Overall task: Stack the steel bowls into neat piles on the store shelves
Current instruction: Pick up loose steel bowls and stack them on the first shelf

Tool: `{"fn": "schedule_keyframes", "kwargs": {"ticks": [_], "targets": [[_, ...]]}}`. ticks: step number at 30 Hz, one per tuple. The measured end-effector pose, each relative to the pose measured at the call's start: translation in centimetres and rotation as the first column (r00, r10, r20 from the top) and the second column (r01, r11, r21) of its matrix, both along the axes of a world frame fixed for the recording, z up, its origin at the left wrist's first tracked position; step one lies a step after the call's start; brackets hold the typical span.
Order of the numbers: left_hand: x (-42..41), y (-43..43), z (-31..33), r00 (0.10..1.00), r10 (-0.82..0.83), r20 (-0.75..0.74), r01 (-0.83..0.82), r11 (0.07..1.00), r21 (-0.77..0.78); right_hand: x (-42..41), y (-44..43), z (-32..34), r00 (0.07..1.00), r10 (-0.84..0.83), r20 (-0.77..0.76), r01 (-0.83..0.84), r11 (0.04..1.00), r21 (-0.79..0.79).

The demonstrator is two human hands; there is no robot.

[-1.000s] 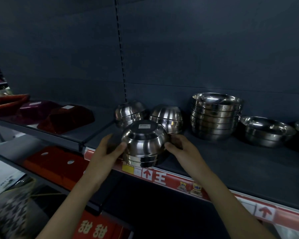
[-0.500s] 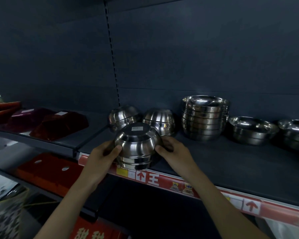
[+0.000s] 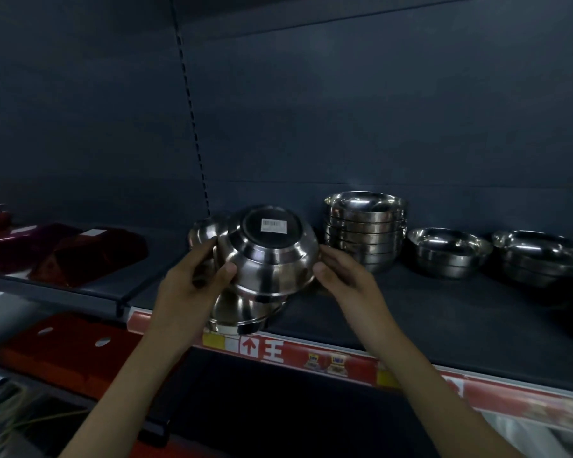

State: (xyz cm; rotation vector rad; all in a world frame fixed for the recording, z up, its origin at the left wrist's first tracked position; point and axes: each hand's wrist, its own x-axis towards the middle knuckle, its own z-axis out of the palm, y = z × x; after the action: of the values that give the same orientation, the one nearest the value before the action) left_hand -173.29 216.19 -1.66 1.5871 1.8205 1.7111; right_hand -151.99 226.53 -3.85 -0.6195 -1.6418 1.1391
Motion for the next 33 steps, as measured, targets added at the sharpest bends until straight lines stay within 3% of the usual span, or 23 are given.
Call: {"fn": "schedule_keyframes", "kwargs": {"ticks": [4,12,16,29,33], "targets": [[3.5,1.7,-0.9,0.996,-0.086,-0.02,0.087,0.995,0.05,4.3,-0.1,-0.5,0.988,-0.148,-0.045,0.151,0.985,0.078],[9.4,6.6,-4.1,0.945,-0.319,0.073,0.316,0.947,0.05,10.8,0.3,-1.9,0.935,-0.349,-0.061,0.351,0.936,0.03],[10.6,7.9,-5.2,0.927,-0.36,0.109,0.352,0.932,0.083,11.3,0.6,-2.4,0.917,-0.37,-0.151,0.369,0.929,-0.03],[10.2,8.3,-6.1,0.894,-0.415,0.169,0.393,0.908,0.146,11.9,0.9,-3.3,0.947,-0.261,-0.186,0.271,0.962,0.026],[10.2,8.3,-6.0,0.87,-0.459,0.177,0.444,0.888,0.121,11.9,1.5,-3.7,0.944,-0.296,-0.146,0.304,0.952,0.04]]}}
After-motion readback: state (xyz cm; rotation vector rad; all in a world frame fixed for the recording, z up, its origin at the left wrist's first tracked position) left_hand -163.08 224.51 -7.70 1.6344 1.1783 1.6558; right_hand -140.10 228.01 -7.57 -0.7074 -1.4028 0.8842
